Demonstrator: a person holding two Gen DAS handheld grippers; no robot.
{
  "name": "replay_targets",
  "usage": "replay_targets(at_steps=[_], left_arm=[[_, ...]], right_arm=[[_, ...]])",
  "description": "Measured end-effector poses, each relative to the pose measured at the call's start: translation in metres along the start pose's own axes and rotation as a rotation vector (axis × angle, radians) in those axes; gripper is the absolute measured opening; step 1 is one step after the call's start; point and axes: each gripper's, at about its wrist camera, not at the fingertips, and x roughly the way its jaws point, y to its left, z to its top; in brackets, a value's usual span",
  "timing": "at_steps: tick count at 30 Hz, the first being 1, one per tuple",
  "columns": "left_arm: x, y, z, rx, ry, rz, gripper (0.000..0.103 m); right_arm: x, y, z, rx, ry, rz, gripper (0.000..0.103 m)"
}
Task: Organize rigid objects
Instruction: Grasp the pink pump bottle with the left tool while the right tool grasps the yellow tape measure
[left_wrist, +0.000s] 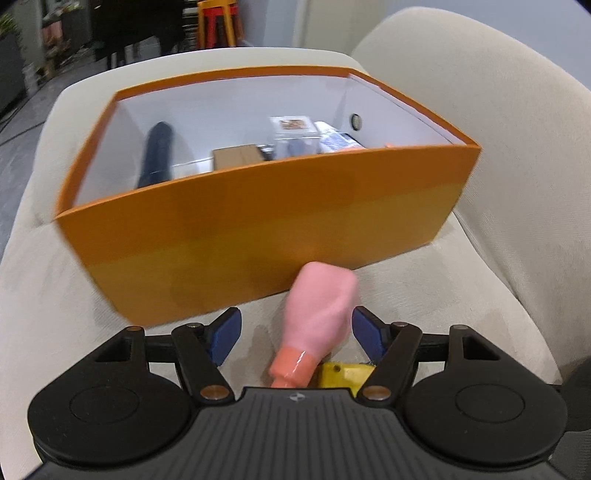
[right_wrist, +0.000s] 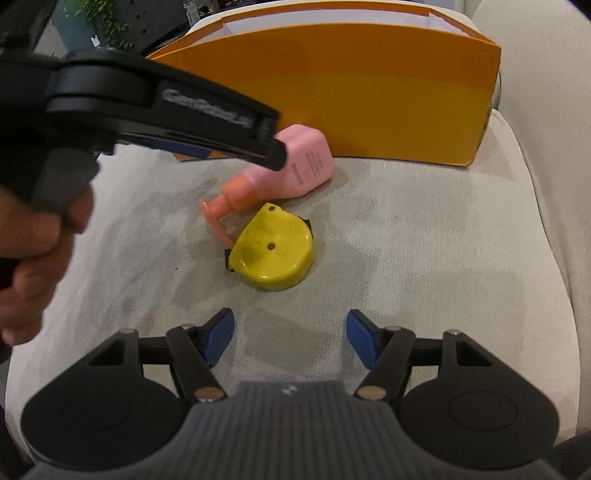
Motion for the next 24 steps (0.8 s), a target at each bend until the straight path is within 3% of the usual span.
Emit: replay_targets(at_steps=[3, 5, 6, 10, 15, 24], left_arm=[[0.01, -0.005, 0.003, 0.03, 0.017, -0.016, 0.072], [0.016, -0.006, 0.003, 0.033, 0.031, -0.036, 0.054], [0.018, -0.007, 0.003, 0.031, 0.035, -0.051, 0.052], [0.018, -0.01, 0.0, 0.053, 0.027, -0.049, 0.051], [0.007, 0.008, -0.007, 0.011, 0.044, -0.014, 0.051], [-0.014, 0.052, -0.029, -0.063, 0.061, 0.021, 0.051]], right_arm=[[0.001, -0.004, 0.002, 0.017, 0.002, 0.012, 0.067], [0.002, -0.003, 0.001, 0.021, 0.001, 0.015, 0.067], [0.002, -0.003, 0.002, 0.023, 0.0, 0.015, 0.067], [0.002, -0.004, 0.002, 0.023, -0.002, 0.014, 0.067], [0.002, -0.002, 0.006, 0.021, -0.017, 0.017, 0.067], [0.018, 0.023, 0.015, -0.132, -0.073, -0.051, 0.067]])
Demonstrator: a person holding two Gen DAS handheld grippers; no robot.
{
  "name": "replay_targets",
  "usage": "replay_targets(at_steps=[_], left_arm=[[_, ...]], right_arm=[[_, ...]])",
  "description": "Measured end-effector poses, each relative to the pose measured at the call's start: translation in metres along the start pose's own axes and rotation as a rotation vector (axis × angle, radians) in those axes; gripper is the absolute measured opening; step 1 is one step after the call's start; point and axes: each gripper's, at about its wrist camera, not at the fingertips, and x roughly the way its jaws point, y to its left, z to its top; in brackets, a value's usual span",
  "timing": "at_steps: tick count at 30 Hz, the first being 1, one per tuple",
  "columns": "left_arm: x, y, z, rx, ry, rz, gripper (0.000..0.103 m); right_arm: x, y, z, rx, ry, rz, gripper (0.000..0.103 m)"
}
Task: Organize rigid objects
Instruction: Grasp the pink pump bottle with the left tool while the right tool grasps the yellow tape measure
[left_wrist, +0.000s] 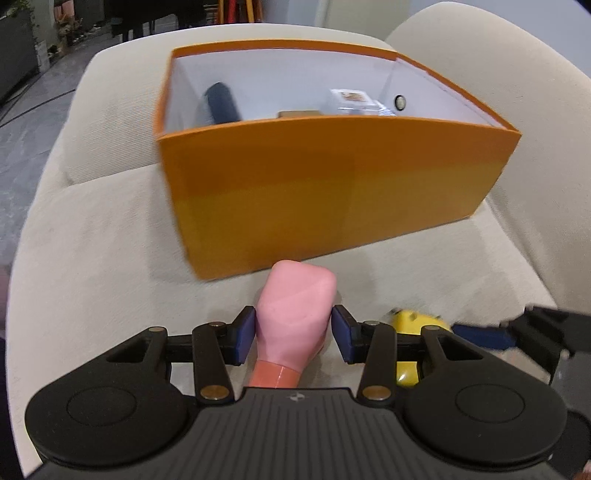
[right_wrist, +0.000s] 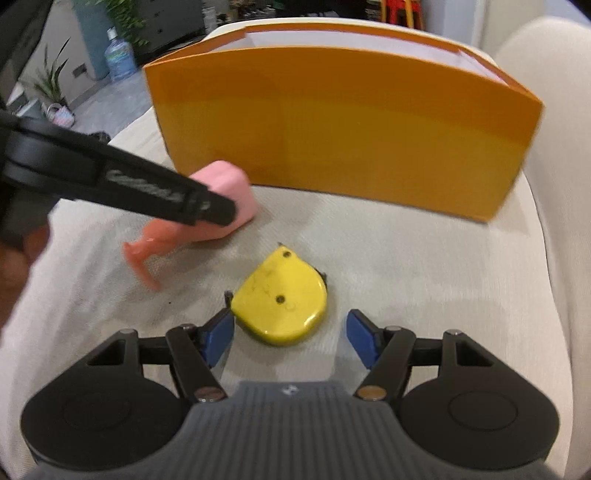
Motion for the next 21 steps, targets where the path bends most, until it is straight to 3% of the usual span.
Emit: replay_targets(at_steps=[6, 8, 10, 21], left_arm=[[-0.006, 0.007, -0.008, -0.011, -0.003, 0.006, 0.051], [-0.005, 0.004, -0.009, -0.007, -0.006, 0.012, 0.05], [-0.007, 0.003, -0.013, 0.002, -0.009, 0.02, 0.05], [-0.021, 0.009, -0.025, 0.006, -0.014, 0.047, 0.05]], right_arm=[[0.006, 0.011, 0.002, -0.092, -0.012, -0.025, 0.067], [0.006, 0.011, 0.002, -0.105, -0.015, -0.021, 0.062], [0.004, 0.01, 0.0, -0.105, -0.018, -0.02, 0.058], [0.002, 0.002, 0.01, -0.042, 0.0, 0.012, 0.058]])
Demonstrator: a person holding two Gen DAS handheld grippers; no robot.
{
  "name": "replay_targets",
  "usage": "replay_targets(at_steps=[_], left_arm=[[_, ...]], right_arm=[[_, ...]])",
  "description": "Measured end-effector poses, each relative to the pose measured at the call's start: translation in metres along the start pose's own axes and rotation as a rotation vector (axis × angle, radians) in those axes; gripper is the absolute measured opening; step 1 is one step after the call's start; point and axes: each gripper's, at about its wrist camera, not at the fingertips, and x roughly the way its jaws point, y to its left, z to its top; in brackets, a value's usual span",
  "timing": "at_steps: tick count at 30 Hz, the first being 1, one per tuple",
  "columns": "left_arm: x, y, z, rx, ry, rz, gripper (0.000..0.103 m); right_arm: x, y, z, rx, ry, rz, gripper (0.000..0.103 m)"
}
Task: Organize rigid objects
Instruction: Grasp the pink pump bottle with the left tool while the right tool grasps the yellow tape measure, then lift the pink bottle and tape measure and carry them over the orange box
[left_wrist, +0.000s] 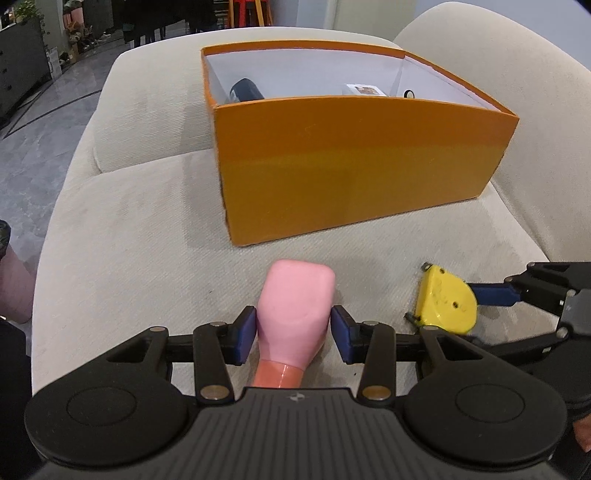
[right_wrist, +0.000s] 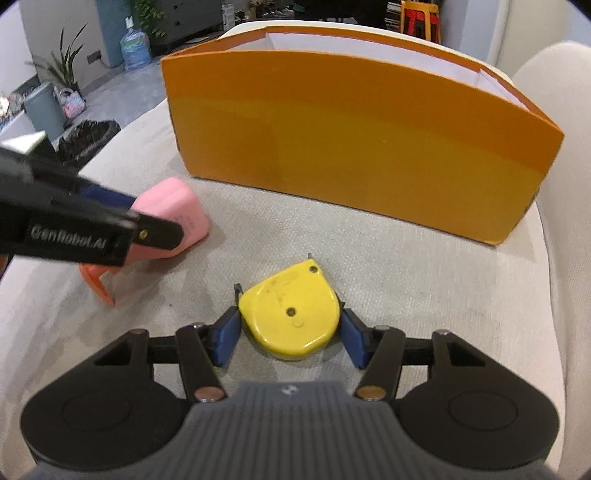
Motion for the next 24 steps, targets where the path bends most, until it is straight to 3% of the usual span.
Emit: replay_targets(at_steps=[12, 24], left_arm=[[-0.03, 0.004, -0.001, -0.012, -0.047, 0.011, 0.049], [-0.075, -0.005, 0.024, 0.006, -0.141, 0.007, 0.049]], right_arm=[[-0.026, -0.009, 0.007, 0.034, -0.044, -0.003, 0.058], [-0.076, -0.013, 0.029, 0.015, -0.141, -0.025, 0.058]])
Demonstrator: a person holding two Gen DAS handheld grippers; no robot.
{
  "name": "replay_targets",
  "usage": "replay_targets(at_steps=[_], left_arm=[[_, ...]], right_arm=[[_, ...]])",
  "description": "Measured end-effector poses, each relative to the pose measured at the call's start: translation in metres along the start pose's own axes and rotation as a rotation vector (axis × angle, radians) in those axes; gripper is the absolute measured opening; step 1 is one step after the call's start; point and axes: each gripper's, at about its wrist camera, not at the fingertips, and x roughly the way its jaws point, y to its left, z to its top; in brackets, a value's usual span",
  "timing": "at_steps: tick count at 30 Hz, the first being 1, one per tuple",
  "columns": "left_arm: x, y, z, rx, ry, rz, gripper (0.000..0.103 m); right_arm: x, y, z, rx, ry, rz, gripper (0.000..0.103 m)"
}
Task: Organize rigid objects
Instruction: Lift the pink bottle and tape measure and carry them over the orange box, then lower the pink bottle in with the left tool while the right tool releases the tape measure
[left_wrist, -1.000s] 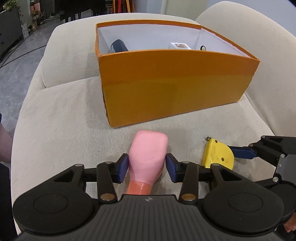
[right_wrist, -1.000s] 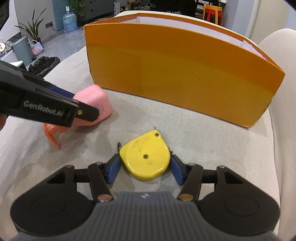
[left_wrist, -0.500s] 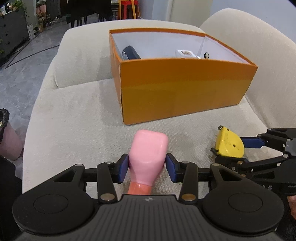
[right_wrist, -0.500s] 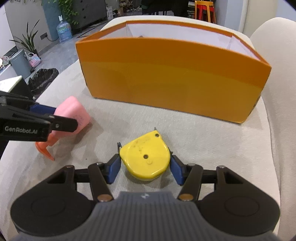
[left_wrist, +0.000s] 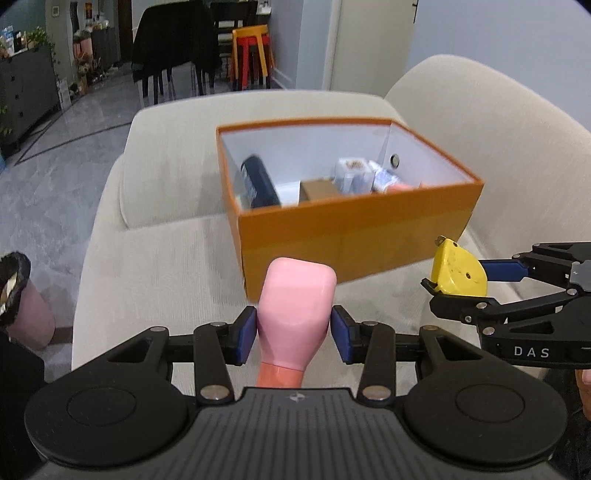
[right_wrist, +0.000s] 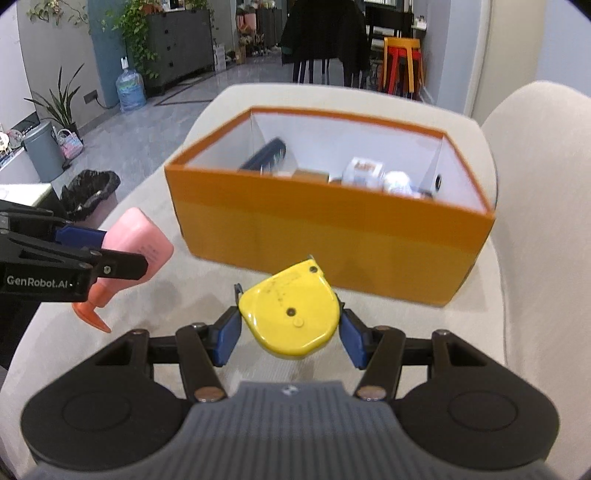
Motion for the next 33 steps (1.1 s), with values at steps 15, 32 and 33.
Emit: replay_targets(at_steps=[15, 32, 33], left_arm=[[-0.018, -0.014, 0.083, 0.028, -0.118, 0.009, 0.049], [0.055, -0.001, 0.137, -0.087, -0.075, -0.035, 0.049], [0.061, 0.001, 0.137, -0.1, -0.067, -0.03, 0.049]], right_arm=[[-0.032, -0.012, 0.063, -0.057, -0.102, -0.045, 0.058], [0.01, -0.035, 0.143, -0.044, -0.112, -0.05, 0.058], [0.015, -0.035, 0.144, -0.041, -0.106, -0.049, 0.058]])
